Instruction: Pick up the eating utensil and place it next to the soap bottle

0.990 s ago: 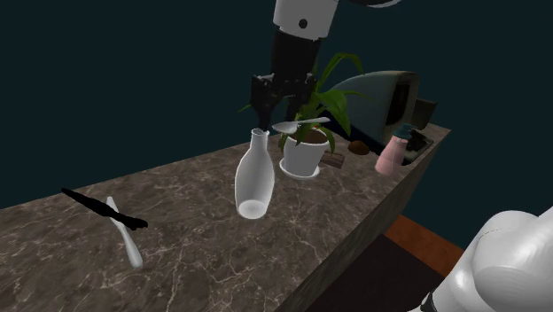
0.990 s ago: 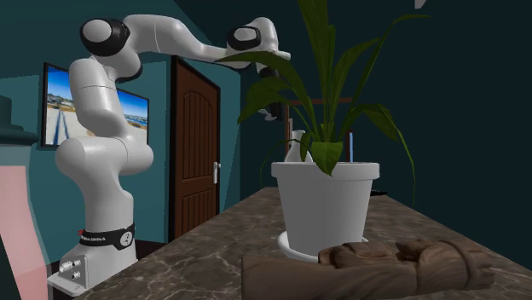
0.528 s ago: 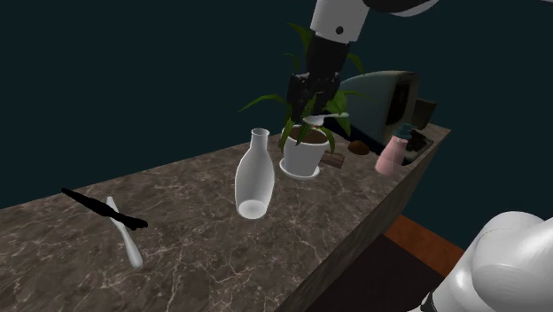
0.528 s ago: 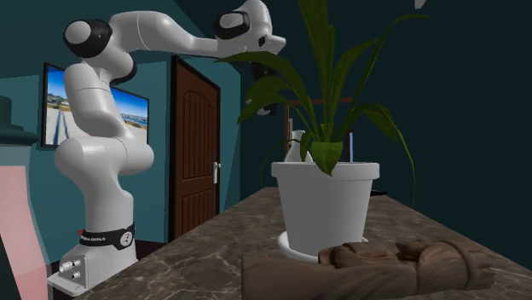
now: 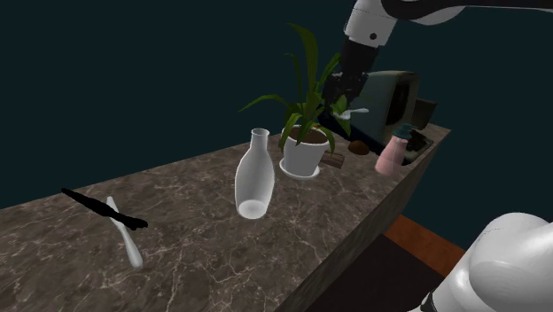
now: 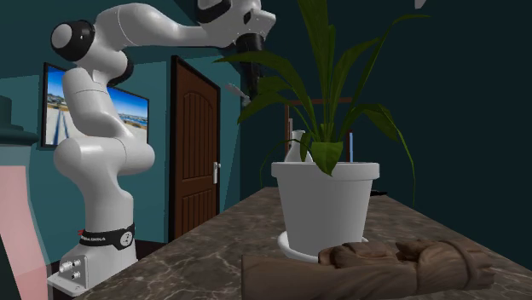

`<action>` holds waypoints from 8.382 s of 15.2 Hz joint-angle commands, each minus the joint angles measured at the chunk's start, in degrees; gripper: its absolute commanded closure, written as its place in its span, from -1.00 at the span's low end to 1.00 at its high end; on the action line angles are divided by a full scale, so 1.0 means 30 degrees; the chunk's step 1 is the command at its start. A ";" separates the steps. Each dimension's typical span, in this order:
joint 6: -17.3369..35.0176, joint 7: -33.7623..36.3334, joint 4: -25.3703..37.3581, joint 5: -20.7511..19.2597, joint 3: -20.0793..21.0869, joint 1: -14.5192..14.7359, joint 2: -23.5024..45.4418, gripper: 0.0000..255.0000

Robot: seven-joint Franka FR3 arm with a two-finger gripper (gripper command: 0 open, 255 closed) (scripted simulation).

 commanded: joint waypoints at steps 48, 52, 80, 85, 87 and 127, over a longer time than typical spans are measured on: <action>0.6643 -1.1790 -0.2538 -0.1774 -0.9600 -0.3158 0.3928 1.00; 0.7697 -1.1881 -0.3361 -0.1733 -0.9709 -0.3162 0.4168 1.00; 1.5202 -1.8894 -0.8102 0.1106 -1.1603 -0.1460 0.7474 -1.00; 1.5203 -1.8895 -0.8102 0.1107 -1.1603 -0.1460 0.7475 1.00; 1.5202 -1.8895 -0.8102 0.1107 -1.1603 -0.1460 0.7474 1.00; 0.5101 -1.6235 -0.2194 -0.1285 -1.0091 -0.2184 0.2916 1.00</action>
